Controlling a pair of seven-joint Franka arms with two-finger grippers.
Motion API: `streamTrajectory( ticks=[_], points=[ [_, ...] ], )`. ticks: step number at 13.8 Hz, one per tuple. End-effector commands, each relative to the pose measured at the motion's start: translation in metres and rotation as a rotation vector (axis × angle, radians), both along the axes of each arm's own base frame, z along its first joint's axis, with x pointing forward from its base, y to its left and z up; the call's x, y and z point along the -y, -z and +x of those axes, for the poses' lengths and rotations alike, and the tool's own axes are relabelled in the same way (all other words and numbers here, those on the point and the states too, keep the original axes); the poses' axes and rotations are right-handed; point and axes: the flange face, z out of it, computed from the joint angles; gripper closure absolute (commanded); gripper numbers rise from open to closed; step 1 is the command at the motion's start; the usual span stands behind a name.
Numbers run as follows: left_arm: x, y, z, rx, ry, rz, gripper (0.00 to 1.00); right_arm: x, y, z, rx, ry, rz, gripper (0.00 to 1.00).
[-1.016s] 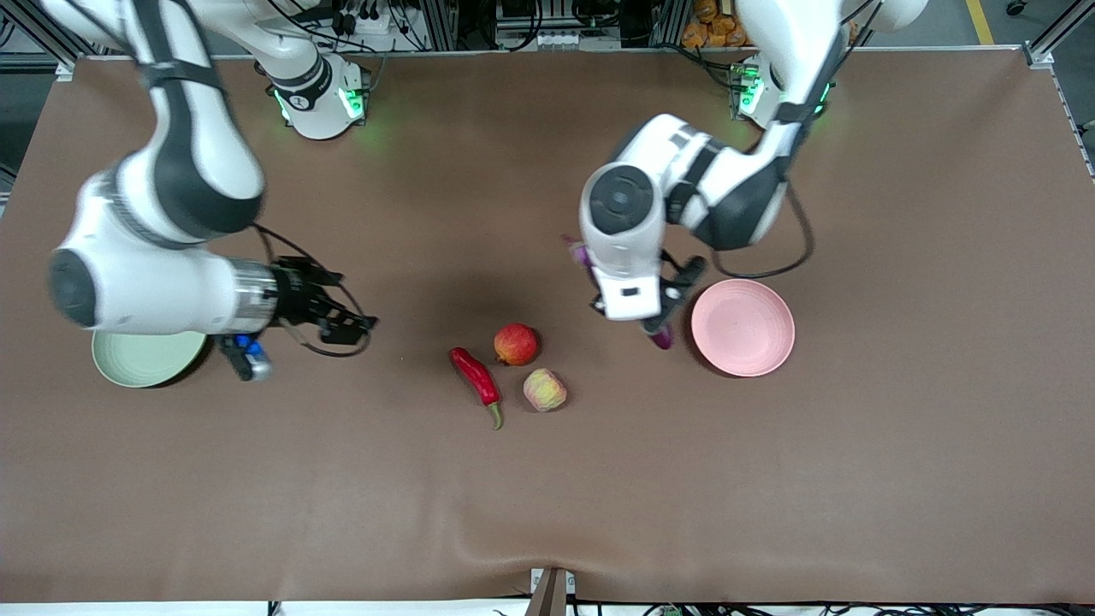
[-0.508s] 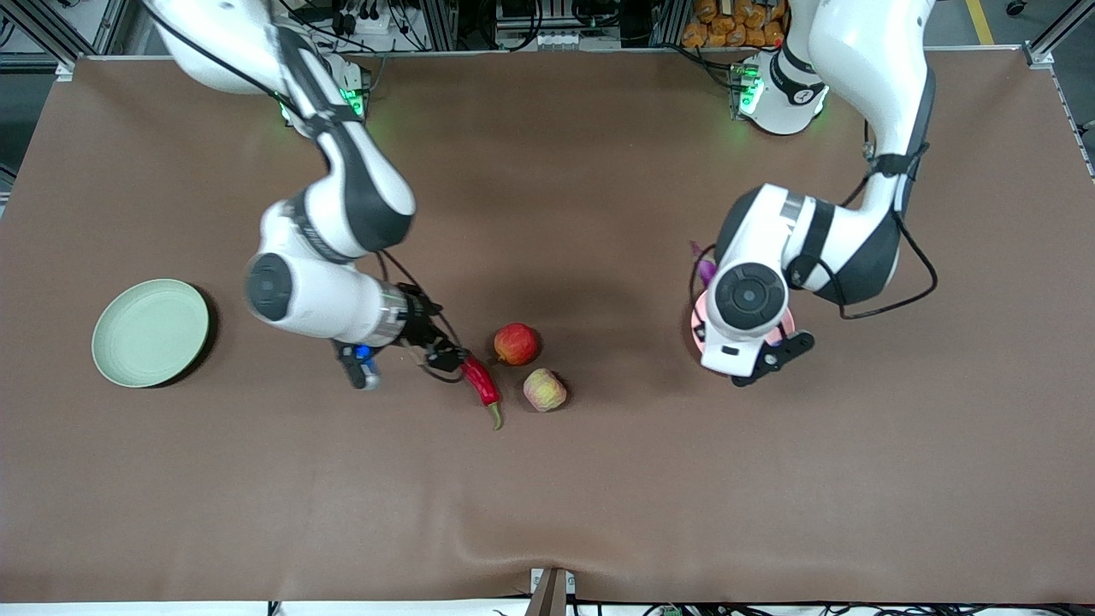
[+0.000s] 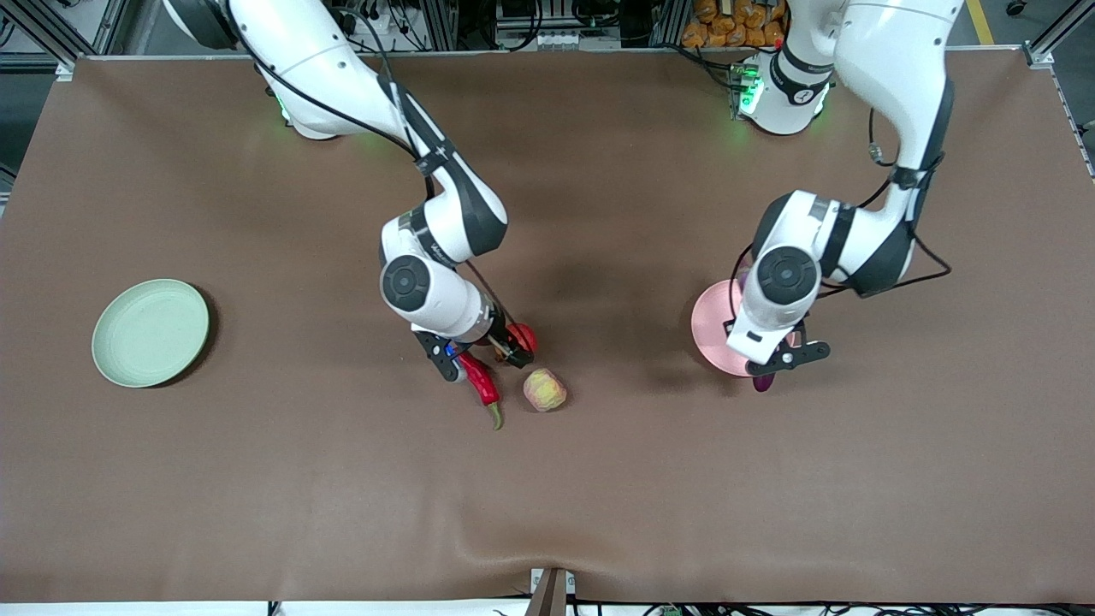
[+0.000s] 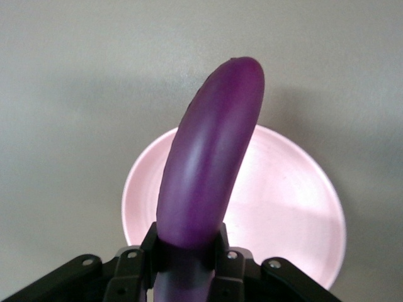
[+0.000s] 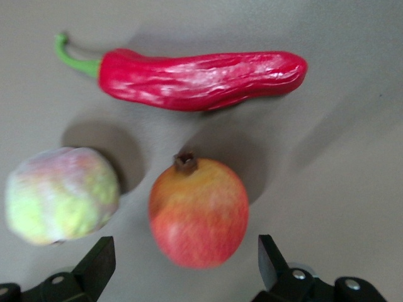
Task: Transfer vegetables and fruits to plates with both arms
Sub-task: 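Lift the eggplant with the left gripper while the right gripper grasps the apple, then place the eggplant on the pink plate while the right gripper places the apple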
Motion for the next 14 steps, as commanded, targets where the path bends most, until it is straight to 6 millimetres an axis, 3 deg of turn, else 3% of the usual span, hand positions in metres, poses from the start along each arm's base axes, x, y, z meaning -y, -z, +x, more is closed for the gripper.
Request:
streamTrajectory(
  ticks=[1, 2, 4, 5, 6, 7, 10, 11, 12, 14],
  points=[
    [-0.022, -0.004, -0.012, 0.007, 0.105, -0.017, 1.0, -0.007, 0.009, 0.001, 0.042, 0.03, -0.021, 0.0],
    [-0.022, -0.002, -0.012, 0.01, 0.106, -0.019, 1.0, -0.013, 0.018, -0.003, 0.054, 0.026, -0.023, 0.0],
    [-0.017, 0.008, -0.005, 0.057, 0.109, -0.052, 1.0, -0.013, 0.017, -0.002, 0.057, 0.026, -0.021, 0.7],
    [-0.015, 0.014, -0.005, 0.06, 0.11, -0.057, 1.0, -0.01, 0.016, 0.0, 0.056, 0.022, -0.026, 0.9],
    [-0.015, 0.016, -0.004, 0.06, 0.111, -0.058, 1.0, -0.006, 0.013, 0.001, 0.057, 0.01, -0.034, 0.99],
    [-0.015, 0.02, -0.005, 0.053, 0.11, -0.056, 1.0, -0.001, 0.007, 0.002, 0.02, -0.007, -0.052, 1.0],
    [-0.015, 0.031, -0.007, 0.035, 0.115, -0.051, 0.99, 0.065, -0.047, 0.02, -0.137, -0.132, -0.079, 1.0],
    [-0.014, 0.037, -0.009, 0.027, 0.112, -0.048, 0.92, 0.094, -0.07, 0.026, -0.167, -0.18, -0.066, 1.0],
    [-0.011, 0.04, -0.01, 0.022, 0.112, -0.046, 0.79, 0.123, -0.089, 0.029, -0.199, -0.22, -0.051, 1.0],
    [-0.012, 0.042, -0.012, 0.012, 0.109, -0.042, 0.29, 0.197, -0.121, 0.032, -0.273, -0.348, -0.013, 1.0]
  ],
)
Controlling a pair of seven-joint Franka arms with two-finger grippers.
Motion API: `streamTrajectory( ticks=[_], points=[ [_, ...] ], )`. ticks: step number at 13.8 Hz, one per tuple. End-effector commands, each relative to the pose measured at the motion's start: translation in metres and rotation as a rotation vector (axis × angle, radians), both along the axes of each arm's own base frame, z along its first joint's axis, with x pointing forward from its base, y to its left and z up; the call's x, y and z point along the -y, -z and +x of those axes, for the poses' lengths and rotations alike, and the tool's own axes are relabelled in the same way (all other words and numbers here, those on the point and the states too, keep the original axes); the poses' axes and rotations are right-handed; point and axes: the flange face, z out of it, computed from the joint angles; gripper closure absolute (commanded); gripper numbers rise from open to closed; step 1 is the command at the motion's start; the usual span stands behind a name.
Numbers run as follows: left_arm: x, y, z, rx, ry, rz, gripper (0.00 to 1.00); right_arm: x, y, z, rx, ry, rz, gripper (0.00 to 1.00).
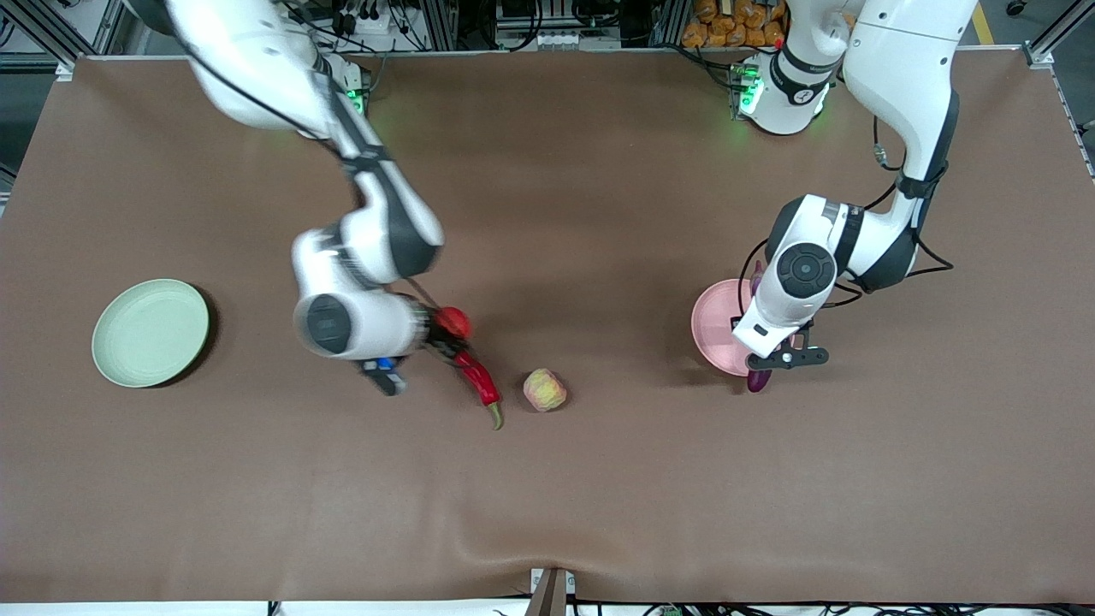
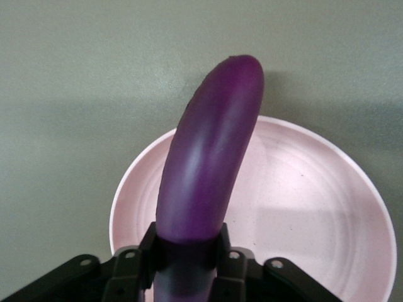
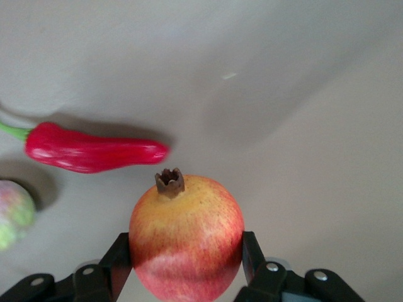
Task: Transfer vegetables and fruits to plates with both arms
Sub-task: 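Place the eggplant on the pink plate while the right gripper places the apple, then move the left gripper to the red chili pepper and lower over it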
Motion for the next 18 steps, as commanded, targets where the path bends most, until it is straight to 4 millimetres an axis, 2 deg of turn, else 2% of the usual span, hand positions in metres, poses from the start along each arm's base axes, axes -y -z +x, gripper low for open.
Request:
streamTrajectory(
  ticks=[1, 3, 4, 6, 8, 9, 11, 12, 13, 14, 15, 18],
  points=[
    [0.003, 0.0, -0.003, 0.006, 0.001, 0.009, 0.0, 0.098, -0.04, -0.006, -0.079, -0.166, 0.033, 1.0],
    [0.011, -0.003, -0.004, 0.005, -0.055, 0.023, 0.0, 0.177, -0.055, -0.014, -0.108, -0.293, 0.001, 1.0],
    [0.016, -0.013, 0.001, 0.027, -0.075, 0.018, 0.0, 0.218, -0.054, -0.018, -0.116, -0.343, 0.037, 1.0],
    [0.04, -0.039, 0.011, 0.052, -0.081, 0.01, 0.0, 0.313, -0.044, -0.028, -0.107, -0.448, 0.127, 1.0],
    [0.077, -0.068, 0.017, 0.047, -0.152, -0.006, 0.0, 0.395, -0.036, -0.034, -0.084, -0.57, 0.124, 1.0],
    [0.097, -0.082, 0.019, 0.058, -0.201, -0.02, 0.0, 0.435, -0.025, -0.039, -0.049, -0.62, 0.157, 1.0],
    [0.142, -0.098, 0.021, 0.098, -0.288, -0.048, 0.0, 0.49, 0.011, -0.043, 0.012, -0.724, 0.204, 0.97],
    [0.164, -0.1, 0.023, 0.113, -0.346, -0.07, 0.0, 0.511, 0.028, -0.046, 0.033, -0.759, 0.218, 0.87],
    [0.188, -0.1, 0.023, 0.129, -0.38, -0.088, 0.0, 0.525, 0.04, -0.049, 0.038, -0.769, 0.229, 0.48],
    [0.214, -0.097, 0.021, 0.145, -0.399, -0.102, 0.0, 0.526, 0.052, -0.052, 0.034, -0.754, 0.248, 0.0],
    [0.241, -0.09, 0.017, 0.157, -0.415, -0.108, 0.0, 0.527, 0.055, -0.052, 0.031, -0.748, 0.253, 0.0],
    [0.299, -0.082, 0.02, 0.219, -0.538, -0.174, 0.0, 0.521, 0.049, -0.049, 0.03, -0.758, 0.254, 0.0]
  ],
)
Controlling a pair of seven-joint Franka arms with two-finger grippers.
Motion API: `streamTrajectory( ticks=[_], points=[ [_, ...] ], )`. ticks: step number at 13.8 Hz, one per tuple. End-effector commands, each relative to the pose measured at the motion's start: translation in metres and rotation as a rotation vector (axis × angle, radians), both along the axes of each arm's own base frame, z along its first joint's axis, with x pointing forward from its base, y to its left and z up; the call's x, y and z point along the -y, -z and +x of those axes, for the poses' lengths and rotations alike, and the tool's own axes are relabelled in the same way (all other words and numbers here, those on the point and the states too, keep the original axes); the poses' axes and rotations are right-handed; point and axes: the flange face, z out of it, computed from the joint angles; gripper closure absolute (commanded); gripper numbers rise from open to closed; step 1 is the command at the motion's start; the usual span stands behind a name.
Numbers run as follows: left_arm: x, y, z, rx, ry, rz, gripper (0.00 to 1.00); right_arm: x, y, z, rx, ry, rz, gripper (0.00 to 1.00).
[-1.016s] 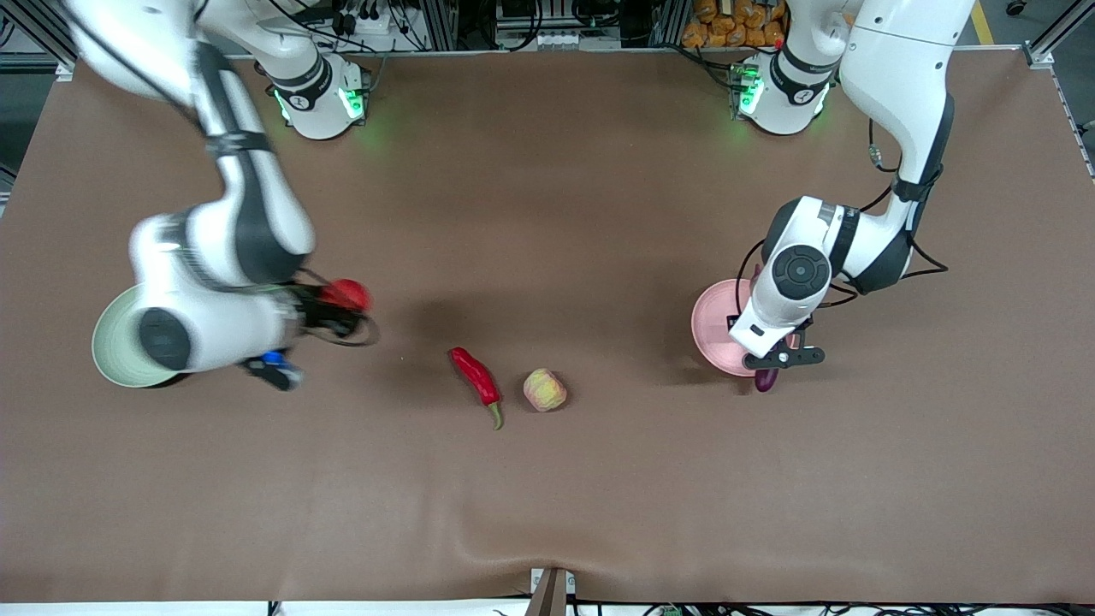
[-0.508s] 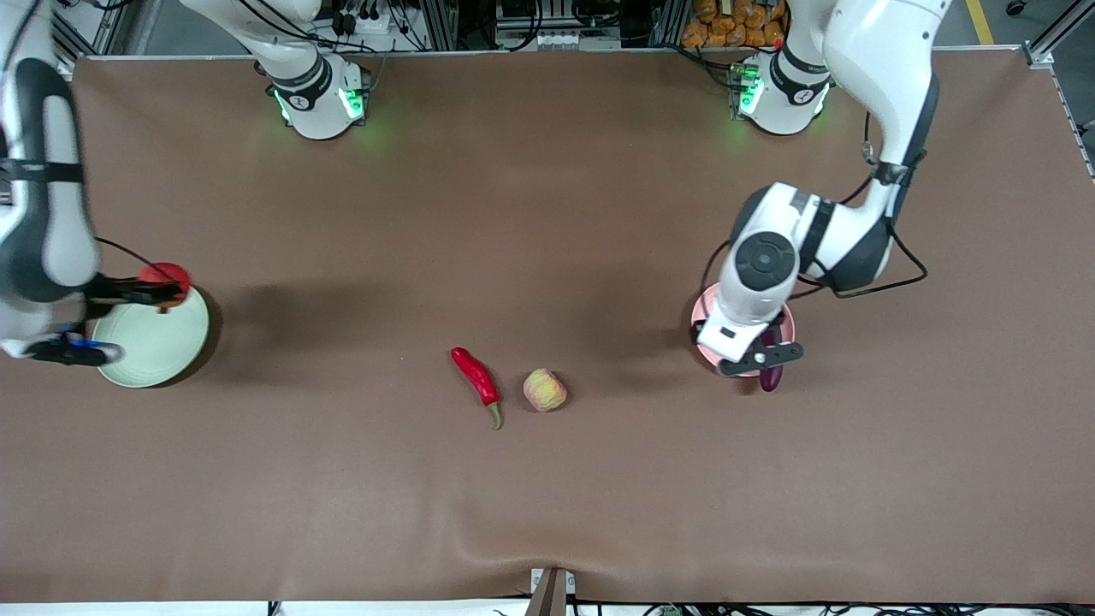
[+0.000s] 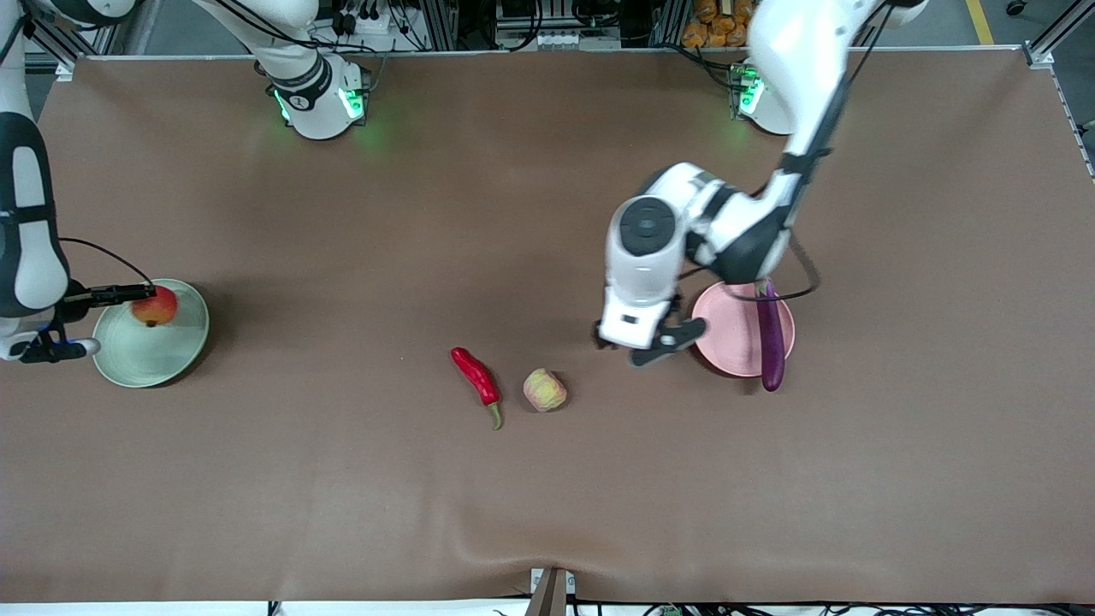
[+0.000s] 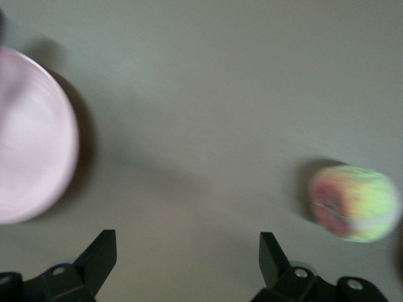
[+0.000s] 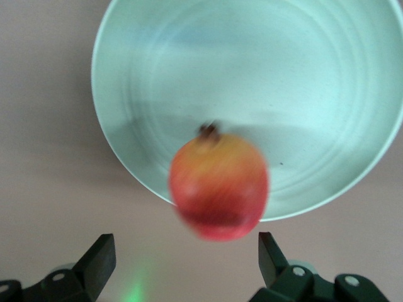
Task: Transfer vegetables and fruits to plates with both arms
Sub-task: 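Move the left gripper to the red chili pepper and lower over it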
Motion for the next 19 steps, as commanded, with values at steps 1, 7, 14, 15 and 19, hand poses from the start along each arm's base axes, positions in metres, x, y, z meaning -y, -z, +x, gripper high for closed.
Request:
streamTrajectory(
  ticks=[1, 7, 14, 15, 19],
  points=[
    [0.054, 0.008, 0.006, 0.068, -0.083, -0.078, 0.0, -0.005, -0.016, 0.007, 0.021, -0.033, 0.002, 0.0],
    [0.138, 0.04, -0.018, 0.361, -0.191, -0.328, 0.0, -0.029, -0.032, 0.01, -0.026, 0.027, 0.062, 0.0],
    [0.16, 0.121, -0.032, 0.503, -0.13, -0.383, 0.0, -0.111, -0.076, 0.03, -0.132, 0.197, 0.005, 0.0],
    [0.161, 0.127, -0.033, 0.504, -0.124, -0.387, 0.0, -0.116, -0.082, 0.032, -0.137, 0.204, 0.014, 0.0],
    [0.167, 0.151, -0.039, 0.563, -0.063, -0.364, 0.0, -0.153, -0.101, 0.041, -0.181, 0.285, 0.009, 0.0]
  ],
)
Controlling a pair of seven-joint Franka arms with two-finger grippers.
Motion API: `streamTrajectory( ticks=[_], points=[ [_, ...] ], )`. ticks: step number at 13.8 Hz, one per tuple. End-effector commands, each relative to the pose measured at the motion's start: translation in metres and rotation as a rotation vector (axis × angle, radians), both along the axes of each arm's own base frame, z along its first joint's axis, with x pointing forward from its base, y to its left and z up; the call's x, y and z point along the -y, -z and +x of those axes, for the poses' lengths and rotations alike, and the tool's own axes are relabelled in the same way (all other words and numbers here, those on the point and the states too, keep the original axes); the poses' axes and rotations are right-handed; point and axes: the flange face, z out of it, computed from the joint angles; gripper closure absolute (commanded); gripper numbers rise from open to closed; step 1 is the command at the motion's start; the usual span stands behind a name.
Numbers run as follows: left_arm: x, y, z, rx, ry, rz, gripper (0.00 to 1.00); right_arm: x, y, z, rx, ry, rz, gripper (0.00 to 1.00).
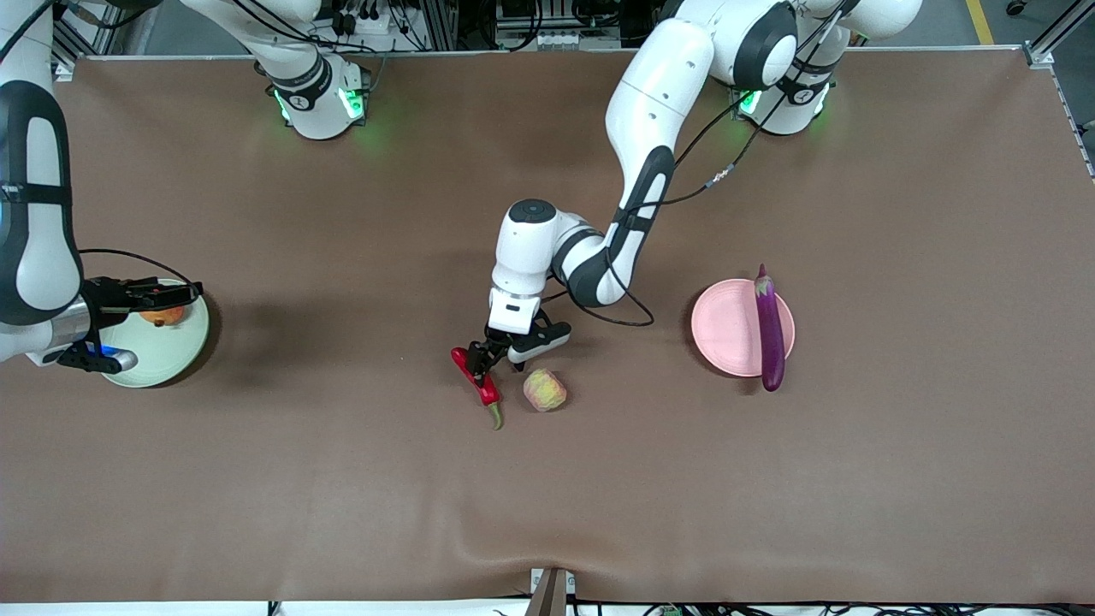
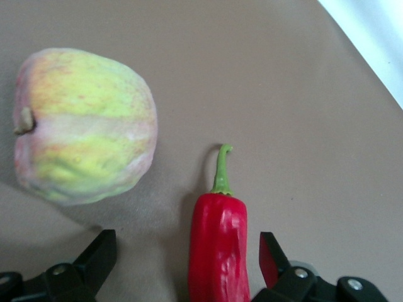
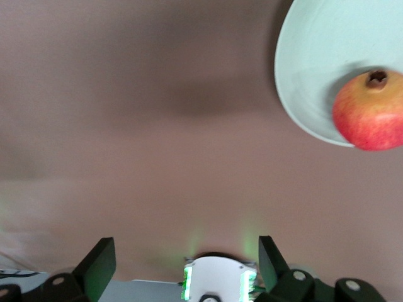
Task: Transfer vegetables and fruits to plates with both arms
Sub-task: 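Move the left gripper to the red chili pepper and lower over it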
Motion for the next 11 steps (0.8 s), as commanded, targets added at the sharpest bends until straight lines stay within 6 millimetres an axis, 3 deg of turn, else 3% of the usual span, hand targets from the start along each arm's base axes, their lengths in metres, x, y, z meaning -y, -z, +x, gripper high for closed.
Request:
streamTrajectory(
  ticks=[1, 6, 9, 11],
  points=[
    [0.013, 0.006, -0.004, 0.06, 0.026, -0.007, 0.0, -0.025, -0.017, 0.005, -0.019, 0.048, 0.001, 0.0],
    [0.021, 0.01, -0.008, 0.085, 0.058, -0.04, 0.0, -0.066, -0.033, 0.012, -0.05, 0.149, -0.003, 0.0],
    [0.022, 0.041, -0.019, 0.098, 0.086, 0.014, 0.0, -0.084, -0.05, 0.02, -0.063, 0.232, 0.022, 0.0],
    [0.023, 0.042, -0.019, 0.126, 0.097, 0.037, 0.01, -0.101, -0.051, 0.022, -0.079, 0.264, 0.012, 0.0]
  ],
)
